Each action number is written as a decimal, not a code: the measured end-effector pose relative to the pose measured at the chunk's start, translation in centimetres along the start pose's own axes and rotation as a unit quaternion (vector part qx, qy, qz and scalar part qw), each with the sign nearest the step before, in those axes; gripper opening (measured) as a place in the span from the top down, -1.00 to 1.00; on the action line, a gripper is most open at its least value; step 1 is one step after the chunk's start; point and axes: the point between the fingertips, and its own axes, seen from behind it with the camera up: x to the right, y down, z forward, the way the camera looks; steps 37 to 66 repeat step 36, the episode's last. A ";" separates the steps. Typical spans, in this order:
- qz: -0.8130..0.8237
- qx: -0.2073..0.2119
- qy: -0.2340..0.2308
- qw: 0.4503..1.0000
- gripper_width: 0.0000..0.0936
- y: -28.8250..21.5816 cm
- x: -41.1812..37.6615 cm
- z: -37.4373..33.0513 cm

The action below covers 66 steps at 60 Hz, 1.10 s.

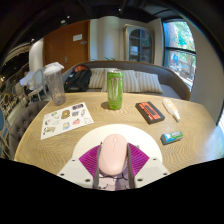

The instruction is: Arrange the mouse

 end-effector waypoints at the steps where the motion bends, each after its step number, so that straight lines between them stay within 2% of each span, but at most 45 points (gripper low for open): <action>1: 0.003 -0.006 -0.001 1.000 0.13 0.5 0.0 0.2; 3: 0.003 -0.016 -0.002 1.000 0.12 1.5 0.0 0.6; 4: 0.006 0.000 -0.003 1.000 0.13 0.9 0.0 0.7; 6: 0.011 -0.002 -0.003 1.000 0.11 1.2 0.0 0.8; 14: 0.019 -0.031 -0.006 0.999 -0.22 1.3 -0.4 0.7; 15: 0.019 -0.038 -0.007 0.999 -0.27 1.4 -0.5 0.5; 20: 0.036 -0.047 -0.015 0.998 -0.80 0.8 -1.6 -0.9; 21: 0.039 -0.046 -0.012 0.998 -0.84 0.7 -1.7 -1.3; 36: 0.055 -0.050 0.045 0.996 -0.80 -0.6 -4.7 -10.6; 66: 0.055 -0.050 0.045 0.996 -0.80 -0.6 -4.7 -10.6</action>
